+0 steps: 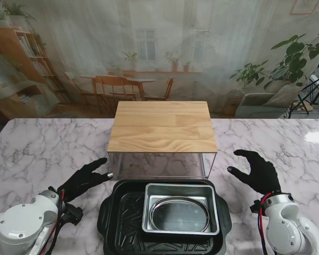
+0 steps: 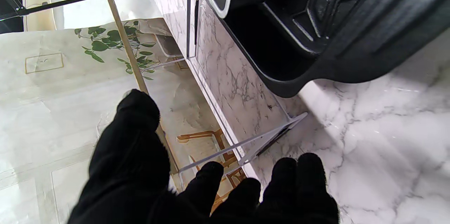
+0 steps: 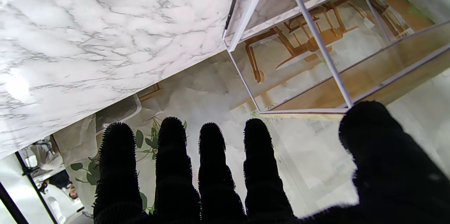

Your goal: Stack the baking trays onto the shelf

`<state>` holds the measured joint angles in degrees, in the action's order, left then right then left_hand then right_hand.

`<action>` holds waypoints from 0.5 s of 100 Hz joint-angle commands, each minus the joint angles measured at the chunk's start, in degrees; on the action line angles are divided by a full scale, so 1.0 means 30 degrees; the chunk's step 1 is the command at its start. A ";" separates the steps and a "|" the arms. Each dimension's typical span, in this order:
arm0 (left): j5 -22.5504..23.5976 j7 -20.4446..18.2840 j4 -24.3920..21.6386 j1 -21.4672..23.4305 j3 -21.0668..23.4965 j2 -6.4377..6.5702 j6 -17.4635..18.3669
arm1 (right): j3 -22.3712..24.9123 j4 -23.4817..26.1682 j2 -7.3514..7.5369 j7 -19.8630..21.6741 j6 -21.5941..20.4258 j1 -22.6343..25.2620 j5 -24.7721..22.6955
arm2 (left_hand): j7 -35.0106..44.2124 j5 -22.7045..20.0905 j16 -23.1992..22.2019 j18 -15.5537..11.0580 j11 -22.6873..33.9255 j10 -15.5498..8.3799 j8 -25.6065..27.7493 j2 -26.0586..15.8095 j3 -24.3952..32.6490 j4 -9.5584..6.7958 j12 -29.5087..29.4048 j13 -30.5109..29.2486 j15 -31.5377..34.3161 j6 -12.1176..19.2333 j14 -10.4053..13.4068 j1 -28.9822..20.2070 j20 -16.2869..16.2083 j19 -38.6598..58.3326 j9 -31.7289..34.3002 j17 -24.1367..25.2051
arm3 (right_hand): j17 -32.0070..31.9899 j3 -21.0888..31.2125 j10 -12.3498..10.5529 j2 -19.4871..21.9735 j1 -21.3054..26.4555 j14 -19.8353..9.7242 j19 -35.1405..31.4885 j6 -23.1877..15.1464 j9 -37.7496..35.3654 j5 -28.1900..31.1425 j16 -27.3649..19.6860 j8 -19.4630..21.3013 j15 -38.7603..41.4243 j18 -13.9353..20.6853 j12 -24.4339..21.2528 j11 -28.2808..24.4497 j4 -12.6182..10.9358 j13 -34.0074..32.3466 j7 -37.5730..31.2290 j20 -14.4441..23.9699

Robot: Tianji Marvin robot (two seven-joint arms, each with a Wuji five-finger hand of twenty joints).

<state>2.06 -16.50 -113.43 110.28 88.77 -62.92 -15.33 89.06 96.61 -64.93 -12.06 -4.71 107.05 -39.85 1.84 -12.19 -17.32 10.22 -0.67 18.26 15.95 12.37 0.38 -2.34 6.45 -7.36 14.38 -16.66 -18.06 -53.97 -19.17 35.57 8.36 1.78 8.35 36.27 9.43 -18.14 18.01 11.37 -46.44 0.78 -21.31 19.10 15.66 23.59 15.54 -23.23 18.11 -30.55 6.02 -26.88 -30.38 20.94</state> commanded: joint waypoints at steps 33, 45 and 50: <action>0.1547 0.0515 0.0532 0.1126 0.0498 -0.0010 0.1114 | 0.0580 0.2957 0.0377 0.1769 0.1501 0.2180 -0.2023 | 0.0980 -0.1710 -0.1662 -0.1228 0.0682 -0.0449 0.1519 -0.0866 0.1740 -0.1118 0.2890 -0.2015 0.1560 0.0082 0.0540 -0.4292 -0.1283 0.2899 0.2283 -0.1011 | -0.0139 0.0111 -0.0117 -0.0201 -0.0637 -0.0151 -0.0684 0.0685 0.0999 -0.0898 -0.0173 -0.0473 -0.0643 0.0813 0.0079 -0.0377 -0.0158 0.0522 0.0285 0.0393; 0.2028 0.0653 0.0628 0.1381 0.0463 0.0006 0.1704 | 0.0605 0.3529 0.0470 0.2157 0.1671 0.2661 -0.2633 | 0.0606 -0.1356 -0.1232 -0.1441 0.0274 -0.0375 0.1232 -0.0647 0.5077 -0.2805 0.1859 -0.1991 0.1439 0.0196 0.0894 -0.4029 -0.1137 0.2930 0.1289 -0.1180 | -0.0089 0.0764 -0.0091 -0.0283 0.0831 -0.0178 -0.0898 0.0806 0.1034 -0.0943 -0.0160 -0.0456 -0.0500 0.0839 0.0074 -0.0540 -0.0530 0.0506 0.0187 0.0372; 0.2323 0.0737 0.0644 0.1475 0.0381 0.0018 0.1922 | 0.0571 0.3646 0.0499 0.2200 0.1711 0.2814 -0.2899 | 0.0457 -0.1047 -0.1179 -0.1526 0.0106 -0.0262 0.1140 -0.0607 0.5528 -0.2887 0.1687 -0.1900 0.1422 0.0151 0.0957 -0.4219 -0.1118 0.2912 0.0881 -0.1231 | -0.0086 0.1329 -0.0104 -0.0478 0.1215 -0.0165 -0.1040 0.0863 0.1095 -0.1006 -0.0184 -0.0445 -0.0397 0.0853 0.0030 -0.0656 -0.0811 0.0511 0.0073 0.0284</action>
<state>8.32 -13.85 -111.81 113.99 90.39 -62.93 -10.13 90.97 107.12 -63.59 -5.69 0.14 114.44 -47.87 4.54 -16.53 -21.76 8.98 1.05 18.22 19.99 10.88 14.24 -9.21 12.78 -12.93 17.58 -16.75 -16.50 -64.91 -21.99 42.65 14.25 -1.65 8.35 37.55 9.43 -18.09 19.88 11.37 -48.50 1.52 -19.89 18.31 15.66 23.47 15.54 -22.80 18.11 -31.12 5.78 -26.87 -29.92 21.54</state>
